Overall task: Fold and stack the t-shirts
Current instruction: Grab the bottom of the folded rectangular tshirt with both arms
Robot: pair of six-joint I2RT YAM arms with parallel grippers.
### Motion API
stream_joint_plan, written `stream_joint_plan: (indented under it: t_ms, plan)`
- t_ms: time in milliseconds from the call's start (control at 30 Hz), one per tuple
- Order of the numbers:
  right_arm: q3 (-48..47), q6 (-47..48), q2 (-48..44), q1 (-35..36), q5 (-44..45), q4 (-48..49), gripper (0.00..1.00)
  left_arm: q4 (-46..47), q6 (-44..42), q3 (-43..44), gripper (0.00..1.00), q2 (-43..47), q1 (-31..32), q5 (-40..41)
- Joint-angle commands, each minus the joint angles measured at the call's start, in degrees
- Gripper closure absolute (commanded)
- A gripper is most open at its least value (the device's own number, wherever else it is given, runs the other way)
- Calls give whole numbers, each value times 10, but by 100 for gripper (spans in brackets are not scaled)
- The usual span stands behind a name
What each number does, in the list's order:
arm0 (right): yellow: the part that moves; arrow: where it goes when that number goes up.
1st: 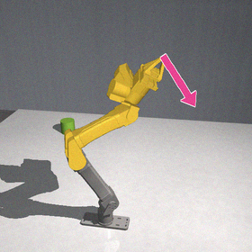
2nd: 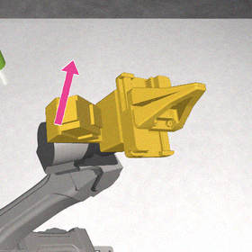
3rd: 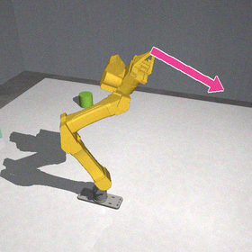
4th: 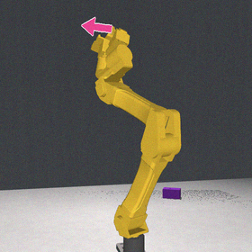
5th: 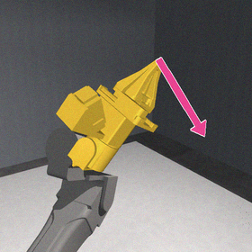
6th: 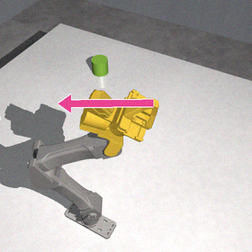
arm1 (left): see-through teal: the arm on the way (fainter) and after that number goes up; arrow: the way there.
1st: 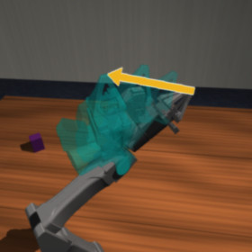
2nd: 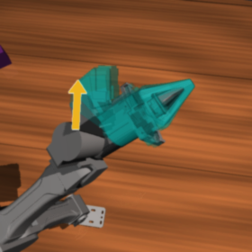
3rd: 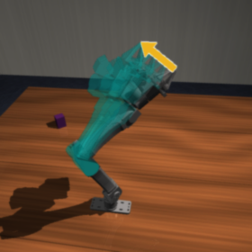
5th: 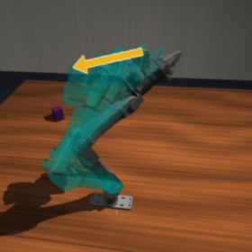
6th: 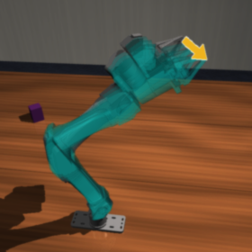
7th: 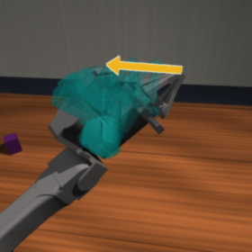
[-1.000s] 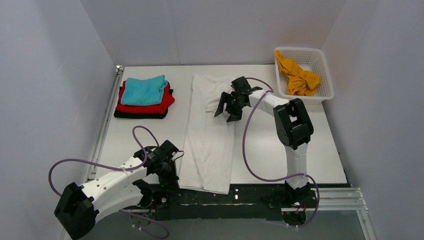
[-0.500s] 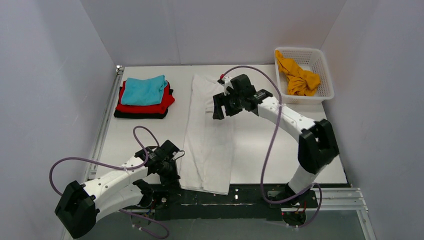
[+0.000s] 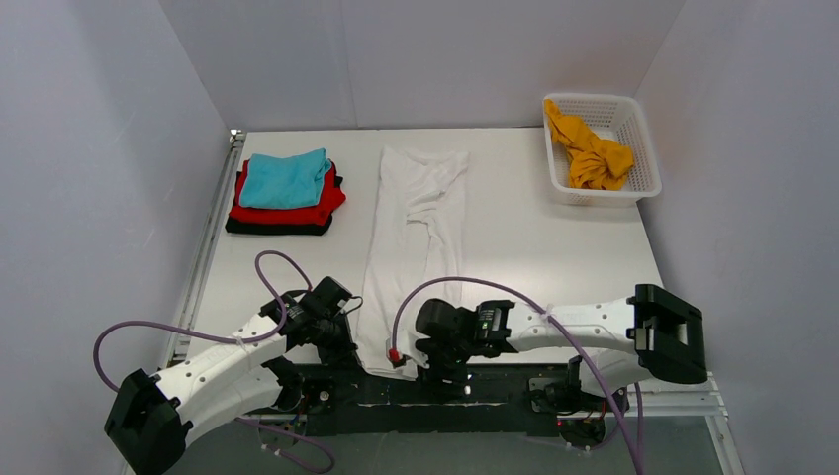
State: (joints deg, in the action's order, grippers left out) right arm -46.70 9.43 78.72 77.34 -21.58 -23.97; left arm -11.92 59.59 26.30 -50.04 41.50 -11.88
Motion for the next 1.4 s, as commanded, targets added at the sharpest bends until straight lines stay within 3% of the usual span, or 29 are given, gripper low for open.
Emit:
stream_joint_plan:
  t_ms: [0,367,667,733,767,833,1233,1367]
  plan:
    - [-23,-9,43,39,16,-37,38,-58,13,-9,100,-1,-3,-11]
    - [-50,-82,114,53,167,-19,50,-54,27,-20,100,12,-3,-5]
    - [-47,-106,112,61,206,-13,54,-54,26,-16,100,9,-3,-2]
    - [-59,-104,130,68,208,-23,61,-54,27,-15,100,9,-3,-2]
    - [-65,-103,140,71,209,-29,70,-54,27,-16,100,9,-3,-2]
    - [-72,-110,154,76,237,-38,99,-52,27,-15,100,9,-4,-3]
    - [-88,-121,8,75,353,-56,99,-54,8,48,100,12,-4,12]
    - [-95,-97,-8,37,380,-67,99,-46,-1,88,100,-13,-10,51]
